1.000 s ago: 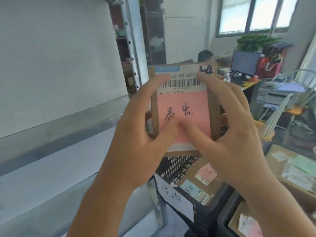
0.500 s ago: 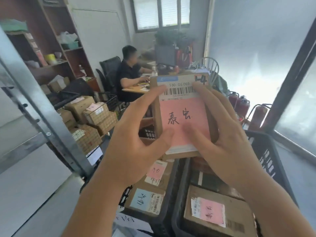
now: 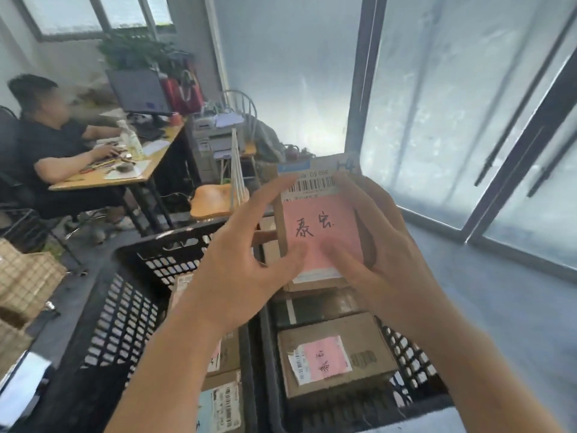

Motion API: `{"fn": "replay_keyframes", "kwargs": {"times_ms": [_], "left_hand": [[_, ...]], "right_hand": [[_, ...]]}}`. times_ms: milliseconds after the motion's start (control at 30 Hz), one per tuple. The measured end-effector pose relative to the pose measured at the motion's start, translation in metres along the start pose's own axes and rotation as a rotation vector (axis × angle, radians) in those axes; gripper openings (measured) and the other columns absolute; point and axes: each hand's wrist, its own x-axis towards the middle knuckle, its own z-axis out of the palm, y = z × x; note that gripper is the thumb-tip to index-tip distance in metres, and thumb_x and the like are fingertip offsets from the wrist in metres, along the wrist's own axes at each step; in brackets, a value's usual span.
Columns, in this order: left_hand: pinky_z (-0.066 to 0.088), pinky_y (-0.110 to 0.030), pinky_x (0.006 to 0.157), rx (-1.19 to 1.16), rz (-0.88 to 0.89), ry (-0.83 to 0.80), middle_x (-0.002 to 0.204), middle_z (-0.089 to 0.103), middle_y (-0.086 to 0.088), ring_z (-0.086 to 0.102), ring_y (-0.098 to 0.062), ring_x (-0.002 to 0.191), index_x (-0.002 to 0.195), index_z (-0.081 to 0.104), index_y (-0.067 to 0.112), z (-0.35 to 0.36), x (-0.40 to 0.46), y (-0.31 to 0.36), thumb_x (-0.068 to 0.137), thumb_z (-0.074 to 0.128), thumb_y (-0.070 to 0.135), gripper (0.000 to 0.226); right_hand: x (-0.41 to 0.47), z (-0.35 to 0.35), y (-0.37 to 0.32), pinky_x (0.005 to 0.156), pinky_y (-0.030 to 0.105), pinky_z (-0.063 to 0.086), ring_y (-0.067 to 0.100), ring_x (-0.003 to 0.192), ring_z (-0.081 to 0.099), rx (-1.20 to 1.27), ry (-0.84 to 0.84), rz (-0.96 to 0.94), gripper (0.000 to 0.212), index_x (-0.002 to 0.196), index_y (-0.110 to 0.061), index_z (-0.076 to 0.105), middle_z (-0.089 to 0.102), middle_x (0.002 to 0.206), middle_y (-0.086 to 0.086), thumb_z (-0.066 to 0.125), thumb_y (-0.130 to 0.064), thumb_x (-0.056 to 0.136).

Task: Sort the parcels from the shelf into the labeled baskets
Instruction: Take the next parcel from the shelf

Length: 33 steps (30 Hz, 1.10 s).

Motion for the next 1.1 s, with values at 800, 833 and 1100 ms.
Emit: {"fn": "replay_keyframes", "kwargs": {"times_ms": [800, 833, 1100], "left_hand": [[0.062, -0.034, 0.089, 0.007, -0.103, -0.218, 0.137, 0.057, 0.015, 0.065, -0.019, 0.119, 0.140, 0.037, 0.067, 0.146, 0.122, -0.067, 0.100, 0.069, 0.031, 0.063], [0.062, -0.033, 0.088, 0.011, -0.122, -0.218, 0.135, 0.059, 0.013, 0.066, -0.020, 0.117, 0.140, 0.037, 0.066, 0.151, 0.129, -0.069, 0.101, 0.067, 0.031, 0.060], [0.058, -0.044, 0.099, -0.026, -0.211, -0.200, 0.136, 0.058, 0.011, 0.059, -0.017, 0.125, 0.140, 0.043, 0.061, 0.165, 0.165, -0.105, 0.108, 0.050, 0.031, 0.045]], "right_hand": [[0.038, -0.045, 0.152, 0.096, 0.052, 0.057, 0.020, 0.134, 0.047, -0.337, -0.052, 0.305, 0.097, 0.153, -0.057, 0.025, 0.023, 0.158, -0.013, 0.078, -0.067, 0.072], [0.043, -0.043, 0.154, 0.095, 0.053, 0.056, 0.024, 0.134, 0.047, -0.380, -0.051, 0.329, 0.101, 0.152, -0.057, 0.025, 0.022, 0.159, -0.011, 0.078, -0.068, 0.067], [0.085, -0.014, 0.192, 0.091, 0.047, 0.049, 0.035, 0.134, 0.043, -0.500, 0.003, 0.434, 0.101, 0.152, -0.045, 0.027, 0.015, 0.164, -0.001, 0.073, -0.065, 0.065]]}}
